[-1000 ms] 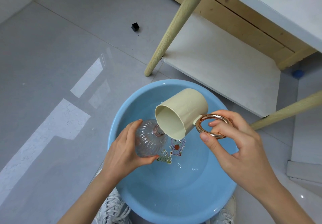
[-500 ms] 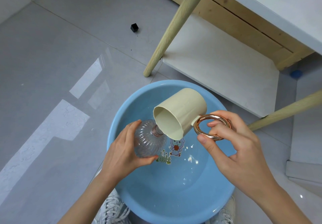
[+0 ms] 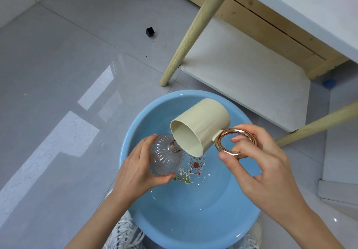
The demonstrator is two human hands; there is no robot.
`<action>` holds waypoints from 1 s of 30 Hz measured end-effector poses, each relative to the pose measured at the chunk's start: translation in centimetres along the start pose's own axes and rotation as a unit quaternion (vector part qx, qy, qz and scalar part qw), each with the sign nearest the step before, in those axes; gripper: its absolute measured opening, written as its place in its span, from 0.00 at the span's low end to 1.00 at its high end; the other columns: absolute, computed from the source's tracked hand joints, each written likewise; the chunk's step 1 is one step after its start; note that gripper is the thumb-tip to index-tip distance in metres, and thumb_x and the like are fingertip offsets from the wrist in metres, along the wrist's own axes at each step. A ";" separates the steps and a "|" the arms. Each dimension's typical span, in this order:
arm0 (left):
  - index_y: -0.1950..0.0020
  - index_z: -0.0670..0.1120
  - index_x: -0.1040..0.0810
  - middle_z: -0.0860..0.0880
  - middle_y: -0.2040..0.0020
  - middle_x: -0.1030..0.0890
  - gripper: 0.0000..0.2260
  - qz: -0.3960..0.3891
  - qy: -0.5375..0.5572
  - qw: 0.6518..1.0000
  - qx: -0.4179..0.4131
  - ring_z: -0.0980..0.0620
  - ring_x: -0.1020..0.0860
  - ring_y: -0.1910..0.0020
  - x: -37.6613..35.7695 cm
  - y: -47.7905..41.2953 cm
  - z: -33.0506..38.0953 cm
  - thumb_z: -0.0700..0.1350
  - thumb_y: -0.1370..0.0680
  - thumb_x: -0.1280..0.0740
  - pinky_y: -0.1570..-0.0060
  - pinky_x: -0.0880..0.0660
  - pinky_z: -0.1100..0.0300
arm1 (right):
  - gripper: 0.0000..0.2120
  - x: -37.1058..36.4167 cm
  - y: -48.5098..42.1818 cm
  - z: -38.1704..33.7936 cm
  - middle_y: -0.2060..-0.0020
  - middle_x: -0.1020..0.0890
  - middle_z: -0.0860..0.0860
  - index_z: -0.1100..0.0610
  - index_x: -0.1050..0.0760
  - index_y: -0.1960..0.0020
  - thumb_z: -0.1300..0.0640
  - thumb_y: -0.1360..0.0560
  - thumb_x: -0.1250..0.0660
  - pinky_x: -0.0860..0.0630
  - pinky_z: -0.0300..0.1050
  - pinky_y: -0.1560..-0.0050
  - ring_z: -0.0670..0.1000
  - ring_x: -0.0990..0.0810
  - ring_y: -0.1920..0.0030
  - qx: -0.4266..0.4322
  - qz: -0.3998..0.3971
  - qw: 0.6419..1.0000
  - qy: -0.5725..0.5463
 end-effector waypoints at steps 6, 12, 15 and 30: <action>0.31 0.49 0.38 0.51 0.36 0.26 0.44 -0.003 0.009 1.000 -0.006 0.56 0.29 0.40 0.0 0.0 0.2 0.67 0.41 0.30 0.44 0.36 0.70 | 0.16 0.1 0.0 -0.3 0.48 0.25 0.52 0.57 0.25 0.65 0.46 0.26 0.35 0.30 0.38 0.48 0.48 0.22 0.49 0.006 0.001 1.000 0.011; 0.31 0.48 0.38 0.50 0.36 0.26 0.44 -0.008 0.015 1.000 -0.011 0.55 0.29 0.40 -0.1 0.0 0.2 0.66 0.40 0.30 0.43 0.38 0.71 | 0.17 0.1 0.1 -0.8 0.48 0.25 0.53 0.57 0.25 0.65 0.46 0.25 0.36 0.31 0.35 0.47 0.48 0.23 0.49 0.016 0.000 1.000 0.018; 0.31 0.48 0.38 0.50 0.36 0.26 0.44 -0.010 0.015 1.000 -0.013 0.55 0.30 0.40 -0.1 0.0 0.3 0.66 0.40 0.30 0.43 0.39 0.71 | 0.17 0.0 0.1 -0.8 0.48 0.25 0.54 0.57 0.25 0.66 0.46 0.25 0.36 0.31 0.37 0.48 0.50 0.22 0.50 0.015 0.000 1.000 0.020; 0.31 0.48 0.38 0.50 0.36 0.26 0.44 -0.006 0.012 1.000 -0.009 0.55 0.30 0.40 -0.1 0.1 0.2 0.66 0.41 0.29 0.43 0.39 0.71 | 0.17 0.1 0.1 -1.4 0.47 0.26 0.54 0.58 0.25 0.65 0.47 0.25 0.36 0.32 0.34 0.46 0.49 0.23 0.51 0.030 0.001 0.999 0.034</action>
Point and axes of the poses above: each hand's wrist, its own y-axis away from the middle knuckle, its own x-axis out of the back of the hand, z = x × y, the point moved 10 cm from there along -y, towards the middle knuckle
